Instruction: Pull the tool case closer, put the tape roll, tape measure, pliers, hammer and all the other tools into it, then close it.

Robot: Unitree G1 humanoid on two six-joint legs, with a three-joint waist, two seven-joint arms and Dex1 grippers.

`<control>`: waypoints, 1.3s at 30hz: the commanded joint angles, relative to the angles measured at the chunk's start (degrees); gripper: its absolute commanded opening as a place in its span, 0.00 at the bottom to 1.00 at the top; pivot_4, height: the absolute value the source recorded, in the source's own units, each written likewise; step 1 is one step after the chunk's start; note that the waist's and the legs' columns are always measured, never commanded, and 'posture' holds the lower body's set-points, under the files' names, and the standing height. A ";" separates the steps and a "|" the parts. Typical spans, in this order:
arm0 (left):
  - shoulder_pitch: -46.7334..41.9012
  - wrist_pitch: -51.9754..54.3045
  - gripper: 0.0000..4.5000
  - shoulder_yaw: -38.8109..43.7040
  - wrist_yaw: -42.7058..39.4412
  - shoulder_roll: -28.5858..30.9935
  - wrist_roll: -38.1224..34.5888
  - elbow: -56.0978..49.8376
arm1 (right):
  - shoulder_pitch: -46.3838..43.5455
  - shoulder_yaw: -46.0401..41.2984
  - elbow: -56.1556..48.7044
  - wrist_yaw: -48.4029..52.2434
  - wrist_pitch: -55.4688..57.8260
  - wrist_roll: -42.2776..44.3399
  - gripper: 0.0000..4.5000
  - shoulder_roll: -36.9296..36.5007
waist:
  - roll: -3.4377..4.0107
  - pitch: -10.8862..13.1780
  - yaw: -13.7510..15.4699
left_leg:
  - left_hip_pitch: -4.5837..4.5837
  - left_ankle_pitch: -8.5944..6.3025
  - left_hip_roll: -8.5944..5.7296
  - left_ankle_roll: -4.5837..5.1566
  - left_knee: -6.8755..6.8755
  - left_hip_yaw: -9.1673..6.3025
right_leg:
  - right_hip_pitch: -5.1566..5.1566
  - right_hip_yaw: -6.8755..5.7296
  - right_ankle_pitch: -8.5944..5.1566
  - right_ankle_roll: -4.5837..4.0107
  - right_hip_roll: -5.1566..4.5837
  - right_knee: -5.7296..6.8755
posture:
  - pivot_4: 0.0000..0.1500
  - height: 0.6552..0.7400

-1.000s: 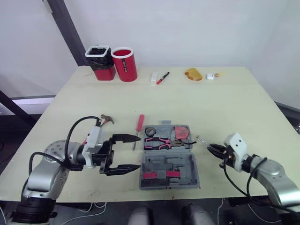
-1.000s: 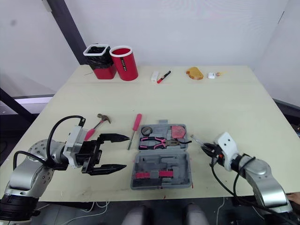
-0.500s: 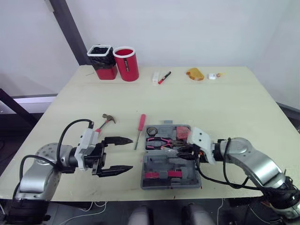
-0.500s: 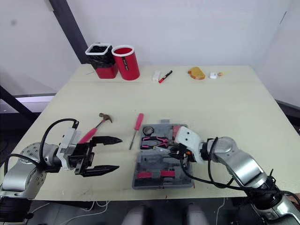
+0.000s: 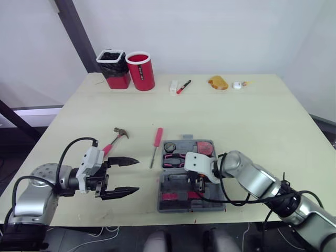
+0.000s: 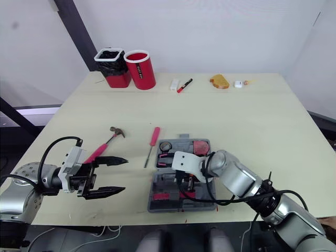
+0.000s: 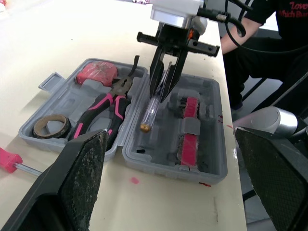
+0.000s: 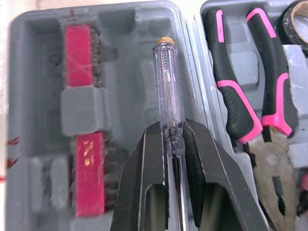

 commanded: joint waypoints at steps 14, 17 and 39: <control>-1.61 -0.37 1.00 0.22 0.37 0.02 0.98 -0.61 | -2.12 0.14 5.47 0.36 -5.71 -5.84 0.03 5.07 | 0.00 0.00 -0.06 | -0.01 0.00 0.00 0.00 0.01 0.00 | -0.02 0.00 0.00 0.00 0.01 0.03 | 1.00 1.00; -1.47 -0.39 1.00 0.29 0.35 0.06 1.00 -0.72 | -2.03 0.14 6.07 0.55 -6.41 -6.54 0.03 5.73 | 0.00 0.00 -0.03 | -0.01 0.00 0.01 0.00 0.01 0.01 | -0.02 0.00 0.00 0.00 0.00 0.02 | 1.00 1.00; 0.84 -1.31 1.00 0.29 0.60 -0.60 1.06 -1.19 | -0.76 -4.90 1.80 1.93 -9.78 -7.32 0.63 3.30 | 0.00 0.00 -0.01 | 0.00 0.00 0.02 0.00 0.01 0.01 | -0.02 0.00 0.01 -0.01 0.00 0.02 | 1.00 1.00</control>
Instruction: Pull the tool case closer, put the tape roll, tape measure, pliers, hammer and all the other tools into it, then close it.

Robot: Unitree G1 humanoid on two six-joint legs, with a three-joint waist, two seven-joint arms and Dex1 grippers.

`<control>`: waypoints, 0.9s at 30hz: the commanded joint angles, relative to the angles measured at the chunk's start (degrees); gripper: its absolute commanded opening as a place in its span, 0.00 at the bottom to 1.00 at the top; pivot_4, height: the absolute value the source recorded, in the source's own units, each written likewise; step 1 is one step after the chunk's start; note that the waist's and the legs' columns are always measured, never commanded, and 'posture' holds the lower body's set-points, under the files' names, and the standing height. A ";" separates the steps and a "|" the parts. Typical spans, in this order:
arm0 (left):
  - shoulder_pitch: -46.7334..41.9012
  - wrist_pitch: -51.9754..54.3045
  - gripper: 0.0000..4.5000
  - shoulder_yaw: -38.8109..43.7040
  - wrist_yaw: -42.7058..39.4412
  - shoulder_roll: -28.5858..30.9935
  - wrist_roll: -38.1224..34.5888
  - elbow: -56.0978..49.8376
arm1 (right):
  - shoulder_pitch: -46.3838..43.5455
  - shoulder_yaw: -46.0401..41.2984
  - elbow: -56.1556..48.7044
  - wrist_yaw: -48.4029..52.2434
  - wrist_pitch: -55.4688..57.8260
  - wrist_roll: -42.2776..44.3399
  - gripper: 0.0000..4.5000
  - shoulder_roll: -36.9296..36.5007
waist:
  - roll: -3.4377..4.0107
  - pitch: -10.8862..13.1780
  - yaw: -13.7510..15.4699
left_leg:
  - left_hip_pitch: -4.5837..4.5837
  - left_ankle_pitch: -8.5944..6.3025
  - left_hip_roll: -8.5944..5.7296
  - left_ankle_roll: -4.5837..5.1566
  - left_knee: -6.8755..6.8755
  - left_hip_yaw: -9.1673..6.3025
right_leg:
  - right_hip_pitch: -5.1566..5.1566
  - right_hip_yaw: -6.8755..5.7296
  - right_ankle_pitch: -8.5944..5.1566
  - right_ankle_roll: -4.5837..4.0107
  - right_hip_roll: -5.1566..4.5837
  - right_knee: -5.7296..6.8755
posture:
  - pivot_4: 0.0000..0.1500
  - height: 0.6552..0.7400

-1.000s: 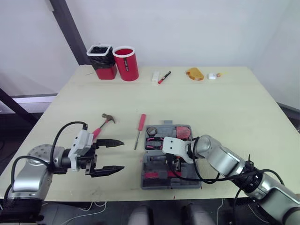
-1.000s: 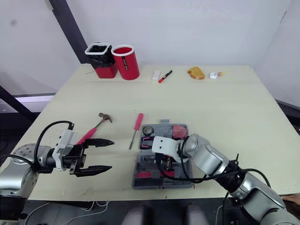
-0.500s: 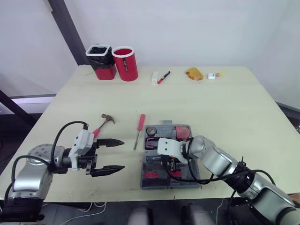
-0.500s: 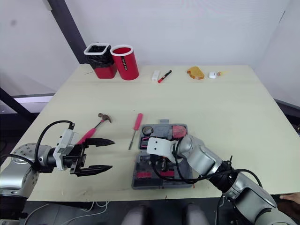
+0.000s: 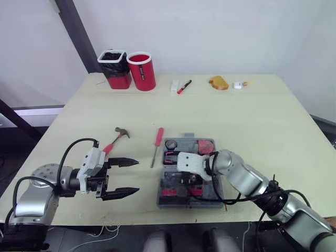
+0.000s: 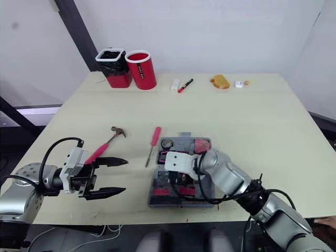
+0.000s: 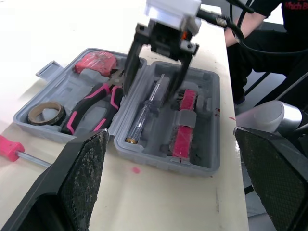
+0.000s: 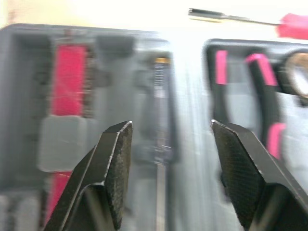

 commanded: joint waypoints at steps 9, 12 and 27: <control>0.09 -1.97 1.00 0.16 -0.56 -0.34 0.06 0.07 | 5.00 -5.89 -1.06 0.47 -11.15 3.04 0.35 -0.16 | 0.00 0.00 -0.03 | 0.00 0.00 0.00 0.00 -0.02 0.01 | 0.00 0.00 0.00 0.00 0.00 -0.01 | 1.00 1.00; 0.02 -2.29 1.00 0.18 -0.77 -0.31 0.12 0.54 | 6.12 -6.69 -0.25 0.84 -12.78 3.98 0.02 0.58 | 0.00 0.00 -0.04 | 0.00 0.00 0.00 0.00 -0.02 0.02 | 0.00 0.01 0.00 0.00 0.00 0.00 | 1.00 1.00; 0.44 -3.73 1.00 0.36 -1.44 -0.15 0.16 1.92 | 8.00 -6.66 7.62 0.49 -18.04 1.88 0.01 1.91 | -0.01 0.00 -0.06 | 0.00 0.00 0.00 0.00 -0.02 0.01 | 0.00 0.01 0.00 0.00 0.01 0.00 | 1.00 1.00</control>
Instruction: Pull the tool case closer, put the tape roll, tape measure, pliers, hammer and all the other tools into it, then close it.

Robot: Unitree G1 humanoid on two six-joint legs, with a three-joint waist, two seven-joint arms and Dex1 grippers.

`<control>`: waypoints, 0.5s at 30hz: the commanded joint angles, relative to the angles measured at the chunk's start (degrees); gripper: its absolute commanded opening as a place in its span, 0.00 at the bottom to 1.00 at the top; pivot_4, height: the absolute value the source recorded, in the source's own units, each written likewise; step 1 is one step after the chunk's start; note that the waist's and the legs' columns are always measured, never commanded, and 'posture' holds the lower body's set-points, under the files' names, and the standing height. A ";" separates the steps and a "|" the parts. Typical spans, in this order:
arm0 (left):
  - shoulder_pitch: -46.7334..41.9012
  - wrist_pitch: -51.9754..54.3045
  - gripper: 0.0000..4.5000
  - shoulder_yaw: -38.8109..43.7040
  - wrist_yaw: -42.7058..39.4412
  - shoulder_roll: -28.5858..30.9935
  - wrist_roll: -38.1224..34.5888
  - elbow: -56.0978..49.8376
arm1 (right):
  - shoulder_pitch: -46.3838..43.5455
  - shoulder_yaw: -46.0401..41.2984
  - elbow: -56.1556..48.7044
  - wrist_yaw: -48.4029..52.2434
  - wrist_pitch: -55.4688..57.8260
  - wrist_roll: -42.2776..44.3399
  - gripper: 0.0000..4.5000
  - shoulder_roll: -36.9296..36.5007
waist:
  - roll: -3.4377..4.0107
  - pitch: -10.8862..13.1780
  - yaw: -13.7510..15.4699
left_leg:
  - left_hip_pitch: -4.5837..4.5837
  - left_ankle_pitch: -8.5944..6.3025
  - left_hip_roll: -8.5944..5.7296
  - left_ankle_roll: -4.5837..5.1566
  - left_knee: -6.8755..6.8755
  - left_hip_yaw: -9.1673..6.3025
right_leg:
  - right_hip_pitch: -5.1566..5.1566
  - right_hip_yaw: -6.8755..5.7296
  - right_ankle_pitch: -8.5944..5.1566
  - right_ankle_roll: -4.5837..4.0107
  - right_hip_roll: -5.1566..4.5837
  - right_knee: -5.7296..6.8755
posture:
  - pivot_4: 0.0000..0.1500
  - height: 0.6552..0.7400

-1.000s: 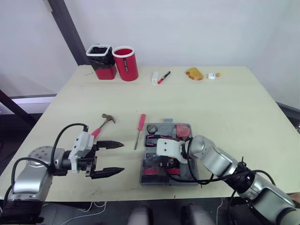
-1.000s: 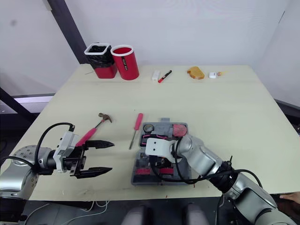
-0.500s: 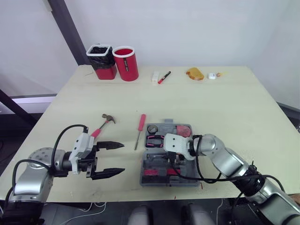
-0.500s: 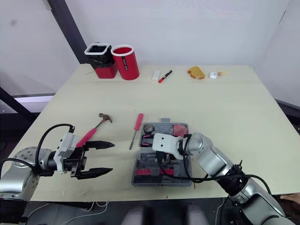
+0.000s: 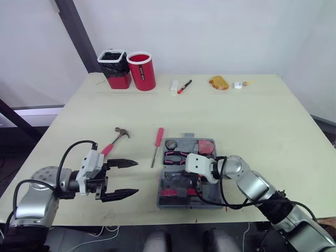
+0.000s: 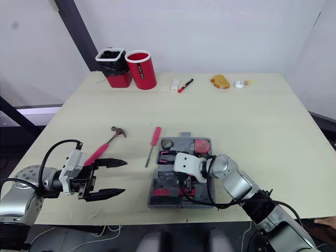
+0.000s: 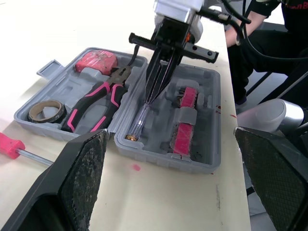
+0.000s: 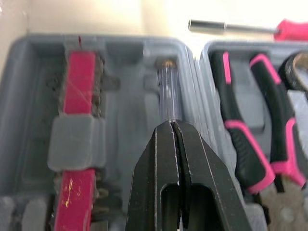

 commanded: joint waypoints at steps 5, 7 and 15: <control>0.12 -1.17 1.00 0.36 -0.87 0.24 0.12 0.40 | 0.17 -1.13 0.64 -0.32 -1.80 -0.86 0.01 0.37 | 0.00 0.00 -0.03 | 0.01 0.00 0.00 0.00 0.00 0.00 | 0.00 0.00 0.00 0.00 0.00 0.00 | 1.00 1.00; 0.10 -1.34 1.00 0.30 -0.89 0.18 0.16 0.54 | 0.20 -0.98 1.17 -0.41 -1.81 -1.18 0.01 0.43 | 0.00 0.00 -0.04 | 0.01 0.00 0.00 0.00 0.00 0.00 | 0.00 0.01 0.00 0.00 0.00 0.00 | 1.00 1.00; 0.24 -1.62 1.00 0.19 -0.91 -0.01 0.21 0.69 | 0.47 -0.28 3.03 -0.60 -2.60 -3.13 0.01 0.43 | -0.01 -0.01 -0.01 | 0.02 0.00 0.00 0.00 0.01 0.01 | 0.01 0.01 0.00 0.00 0.00 0.01 | 1.00 1.00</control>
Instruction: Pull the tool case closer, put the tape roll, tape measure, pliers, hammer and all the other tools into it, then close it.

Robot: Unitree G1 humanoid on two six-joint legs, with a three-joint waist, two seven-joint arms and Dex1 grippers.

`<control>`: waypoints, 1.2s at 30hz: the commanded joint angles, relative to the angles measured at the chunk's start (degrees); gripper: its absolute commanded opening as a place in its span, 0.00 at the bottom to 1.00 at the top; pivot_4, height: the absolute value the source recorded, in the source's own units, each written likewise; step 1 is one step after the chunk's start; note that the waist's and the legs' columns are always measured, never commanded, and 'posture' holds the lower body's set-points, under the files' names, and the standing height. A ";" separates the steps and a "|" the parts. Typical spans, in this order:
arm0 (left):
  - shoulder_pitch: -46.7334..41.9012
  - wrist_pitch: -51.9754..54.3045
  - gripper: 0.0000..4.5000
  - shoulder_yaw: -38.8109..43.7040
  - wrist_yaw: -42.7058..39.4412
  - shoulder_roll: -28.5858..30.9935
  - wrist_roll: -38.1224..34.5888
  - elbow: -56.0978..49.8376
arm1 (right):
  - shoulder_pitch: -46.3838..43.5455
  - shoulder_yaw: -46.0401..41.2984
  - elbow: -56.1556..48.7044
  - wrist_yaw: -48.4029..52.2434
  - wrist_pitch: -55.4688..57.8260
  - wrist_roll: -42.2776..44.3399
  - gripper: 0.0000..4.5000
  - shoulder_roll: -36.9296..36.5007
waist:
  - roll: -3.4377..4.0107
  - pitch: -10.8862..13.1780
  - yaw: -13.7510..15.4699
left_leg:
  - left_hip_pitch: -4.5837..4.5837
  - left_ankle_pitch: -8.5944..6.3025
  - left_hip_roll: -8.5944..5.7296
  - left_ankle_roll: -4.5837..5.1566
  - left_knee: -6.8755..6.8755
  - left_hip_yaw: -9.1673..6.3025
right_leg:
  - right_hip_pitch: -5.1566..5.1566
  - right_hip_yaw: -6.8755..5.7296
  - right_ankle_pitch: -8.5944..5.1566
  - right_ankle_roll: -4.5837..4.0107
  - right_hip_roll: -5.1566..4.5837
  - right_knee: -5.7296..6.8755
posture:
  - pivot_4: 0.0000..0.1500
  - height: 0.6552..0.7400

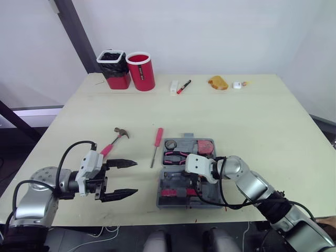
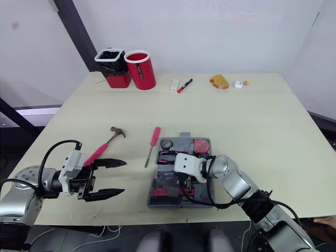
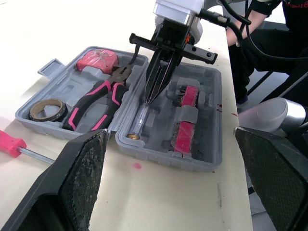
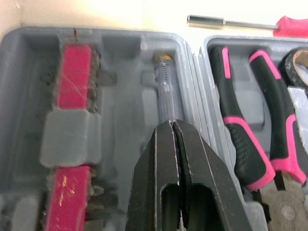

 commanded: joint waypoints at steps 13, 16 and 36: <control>-0.13 -1.24 1.00 0.23 -1.08 -0.23 0.34 0.11 | 0.75 0.33 4.73 0.95 5.34 -1.99 0.01 1.86 | -0.06 -0.06 -0.14 | 0.15 0.00 0.00 0.00 0.00 -0.01 | 0.09 0.01 0.00 0.00 0.02 0.03 | 1.00 1.00; -0.08 -1.24 1.00 0.26 -0.94 -0.32 0.32 -0.03 | 1.08 0.28 5.62 0.67 4.78 -2.38 0.01 2.04 | -0.10 -0.09 -0.17 | 0.23 0.00 0.01 0.00 0.00 -0.02 | 0.17 0.01 0.00 0.00 0.02 0.02 | 1.00 1.00; 6.61 3.66 1.00 5.92 15.08 -6.71 -1.61 -6.00 | 17.00 -30.93 -14.99 -5.39 -3.80 19.87 0.01 -0.23 | -0.11 -0.07 0.29 | 0.08 0.00 0.00 0.00 -0.01 -0.02 | 0.17 -0.03 0.00 0.02 -0.08 -0.06 | 1.00 1.00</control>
